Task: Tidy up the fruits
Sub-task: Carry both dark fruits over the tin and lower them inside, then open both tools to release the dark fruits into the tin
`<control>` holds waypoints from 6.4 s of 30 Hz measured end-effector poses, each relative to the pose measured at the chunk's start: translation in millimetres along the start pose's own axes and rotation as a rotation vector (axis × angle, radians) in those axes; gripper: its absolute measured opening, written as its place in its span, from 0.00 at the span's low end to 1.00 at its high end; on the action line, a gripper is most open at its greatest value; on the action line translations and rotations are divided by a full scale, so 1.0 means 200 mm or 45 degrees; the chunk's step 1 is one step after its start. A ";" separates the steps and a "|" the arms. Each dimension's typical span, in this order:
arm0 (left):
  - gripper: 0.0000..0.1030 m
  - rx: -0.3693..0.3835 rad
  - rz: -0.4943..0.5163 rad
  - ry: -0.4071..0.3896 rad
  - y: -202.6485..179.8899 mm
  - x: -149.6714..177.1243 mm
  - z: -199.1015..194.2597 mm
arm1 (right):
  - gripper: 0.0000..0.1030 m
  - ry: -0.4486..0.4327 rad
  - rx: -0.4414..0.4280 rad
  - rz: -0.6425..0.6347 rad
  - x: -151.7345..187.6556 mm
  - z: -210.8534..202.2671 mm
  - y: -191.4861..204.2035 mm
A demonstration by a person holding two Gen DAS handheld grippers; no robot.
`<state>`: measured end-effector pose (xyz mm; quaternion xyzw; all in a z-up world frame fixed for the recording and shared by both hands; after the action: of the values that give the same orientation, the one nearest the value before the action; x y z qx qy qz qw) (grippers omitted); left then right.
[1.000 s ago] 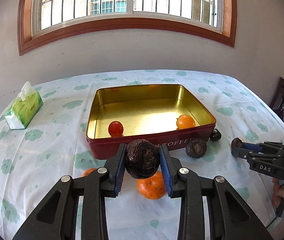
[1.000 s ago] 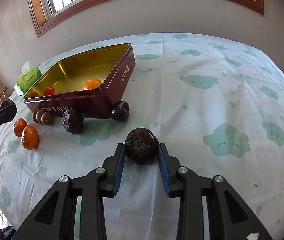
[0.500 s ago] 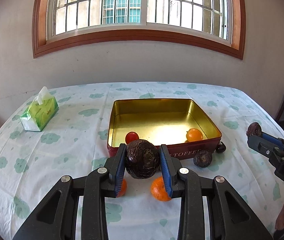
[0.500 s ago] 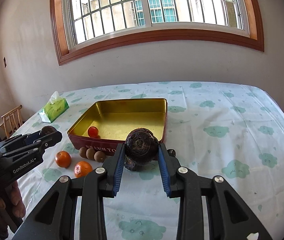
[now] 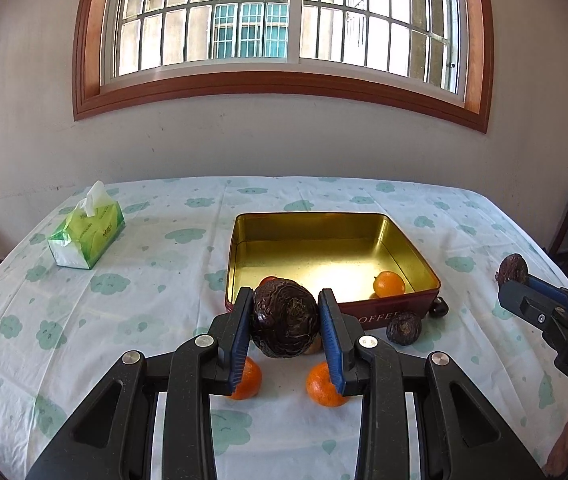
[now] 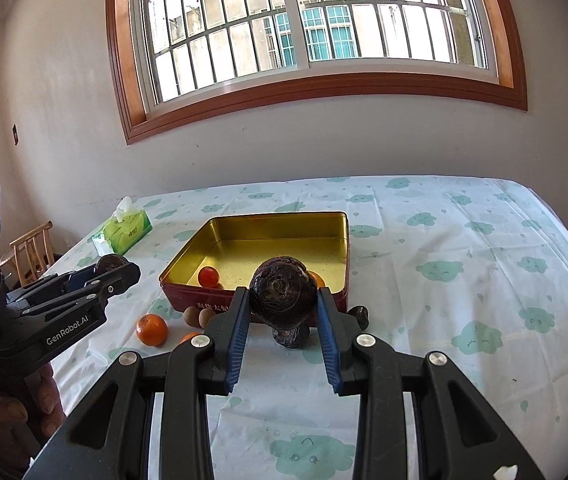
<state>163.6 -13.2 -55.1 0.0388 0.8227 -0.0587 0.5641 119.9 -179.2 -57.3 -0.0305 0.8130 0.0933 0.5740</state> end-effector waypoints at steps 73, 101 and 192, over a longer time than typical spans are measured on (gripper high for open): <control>0.33 -0.022 0.051 0.073 0.08 -0.13 0.49 | 0.29 0.105 0.027 -0.018 -0.07 0.53 -0.06; 0.33 -0.024 0.102 0.119 0.11 -0.18 0.79 | 0.29 0.153 0.037 -0.023 -0.08 0.78 -0.08; 0.70 -0.097 0.130 0.060 0.15 -0.20 0.50 | 0.41 0.149 0.014 0.043 0.09 0.35 -0.21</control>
<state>274.6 3.1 -55.9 0.0607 0.8344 0.0023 0.5478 184.8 -206.5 -102.1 -0.0189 0.8460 0.0968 0.5241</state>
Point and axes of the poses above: each gripper's, at about its wrist camera, not at the fingertips, and z roughly the way its jaws point, y to its left, x to its underside, the point moved 5 cm from there along z, roughly the way its jaws point, and after that the axes turned 11 degrees about -y, right-handed, at the moved point
